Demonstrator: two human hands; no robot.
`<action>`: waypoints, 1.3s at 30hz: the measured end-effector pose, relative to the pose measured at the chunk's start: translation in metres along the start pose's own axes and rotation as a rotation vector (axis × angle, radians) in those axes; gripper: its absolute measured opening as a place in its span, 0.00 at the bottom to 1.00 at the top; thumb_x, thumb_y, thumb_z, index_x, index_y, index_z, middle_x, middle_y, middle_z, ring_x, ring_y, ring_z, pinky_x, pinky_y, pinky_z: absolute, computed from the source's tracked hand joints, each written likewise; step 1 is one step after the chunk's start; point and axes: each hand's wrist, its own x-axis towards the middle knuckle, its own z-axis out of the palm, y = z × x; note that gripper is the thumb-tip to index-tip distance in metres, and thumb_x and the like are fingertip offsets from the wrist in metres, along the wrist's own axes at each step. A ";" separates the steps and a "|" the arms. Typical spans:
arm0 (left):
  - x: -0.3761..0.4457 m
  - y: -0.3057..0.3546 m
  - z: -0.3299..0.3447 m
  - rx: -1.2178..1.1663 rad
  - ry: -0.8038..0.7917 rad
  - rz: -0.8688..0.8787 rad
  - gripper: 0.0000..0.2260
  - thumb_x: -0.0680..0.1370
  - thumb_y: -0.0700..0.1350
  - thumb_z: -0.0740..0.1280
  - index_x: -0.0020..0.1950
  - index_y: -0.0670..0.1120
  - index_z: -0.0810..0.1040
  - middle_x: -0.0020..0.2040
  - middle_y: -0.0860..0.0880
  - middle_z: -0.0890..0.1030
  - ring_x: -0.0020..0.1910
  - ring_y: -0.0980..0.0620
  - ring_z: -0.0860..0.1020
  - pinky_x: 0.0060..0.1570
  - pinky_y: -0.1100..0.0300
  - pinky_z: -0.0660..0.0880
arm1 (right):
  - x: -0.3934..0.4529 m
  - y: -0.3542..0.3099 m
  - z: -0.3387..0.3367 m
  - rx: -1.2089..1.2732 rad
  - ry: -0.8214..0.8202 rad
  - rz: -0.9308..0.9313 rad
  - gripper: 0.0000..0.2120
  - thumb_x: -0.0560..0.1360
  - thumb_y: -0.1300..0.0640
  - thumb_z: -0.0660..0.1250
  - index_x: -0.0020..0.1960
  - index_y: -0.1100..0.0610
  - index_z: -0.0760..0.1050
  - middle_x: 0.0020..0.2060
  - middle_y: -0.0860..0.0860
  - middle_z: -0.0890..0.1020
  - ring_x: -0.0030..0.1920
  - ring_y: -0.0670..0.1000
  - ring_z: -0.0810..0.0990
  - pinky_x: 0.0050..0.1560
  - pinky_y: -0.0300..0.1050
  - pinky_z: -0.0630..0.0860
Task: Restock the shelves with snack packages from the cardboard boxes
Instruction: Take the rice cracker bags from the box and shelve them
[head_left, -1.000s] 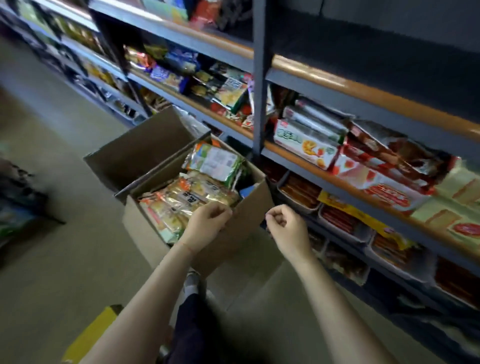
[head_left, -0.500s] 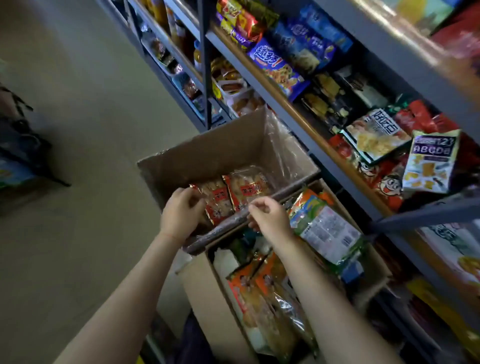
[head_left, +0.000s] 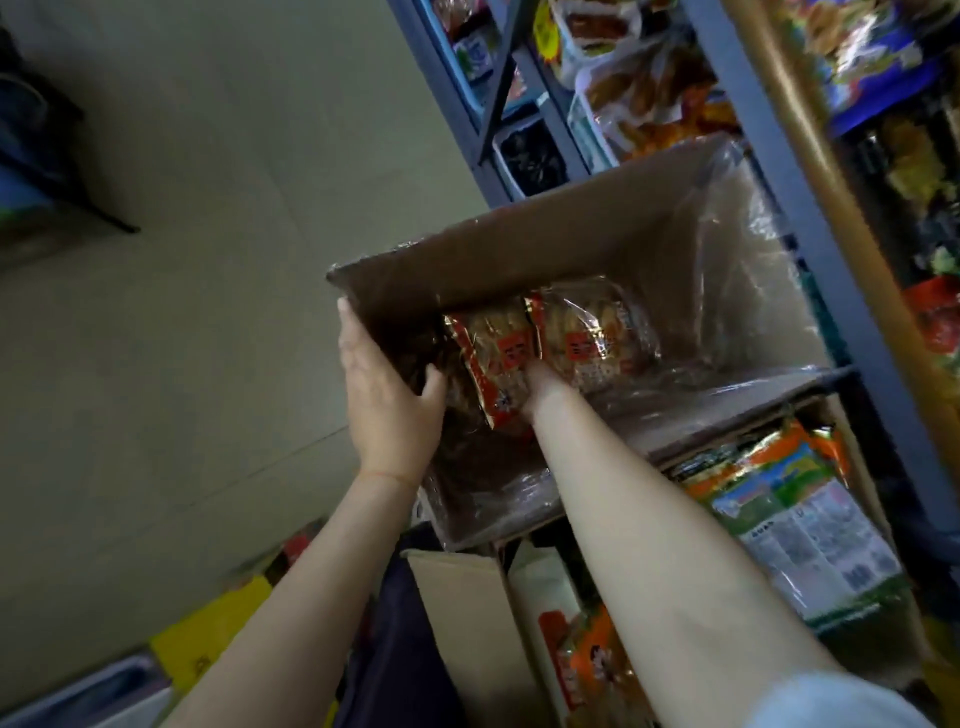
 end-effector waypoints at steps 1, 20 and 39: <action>0.000 -0.002 0.000 0.004 0.005 0.002 0.45 0.76 0.41 0.74 0.82 0.40 0.46 0.82 0.43 0.55 0.81 0.48 0.55 0.77 0.63 0.57 | 0.008 0.005 0.003 -0.007 0.003 0.010 0.24 0.85 0.48 0.52 0.74 0.62 0.66 0.71 0.61 0.72 0.72 0.61 0.70 0.72 0.57 0.65; -0.007 0.007 -0.011 0.204 0.106 0.237 0.39 0.73 0.45 0.70 0.81 0.40 0.58 0.80 0.34 0.57 0.79 0.34 0.55 0.77 0.43 0.53 | -0.064 0.003 -0.022 0.252 -0.150 -0.027 0.11 0.77 0.64 0.69 0.59 0.64 0.74 0.49 0.61 0.78 0.46 0.58 0.79 0.47 0.50 0.81; -0.275 0.253 -0.089 0.335 -0.147 1.362 0.34 0.70 0.64 0.67 0.74 0.51 0.74 0.74 0.43 0.73 0.76 0.39 0.66 0.75 0.33 0.55 | -0.430 0.143 -0.351 -0.827 0.614 -1.639 0.07 0.71 0.59 0.77 0.40 0.57 0.78 0.36 0.48 0.76 0.38 0.45 0.71 0.37 0.42 0.61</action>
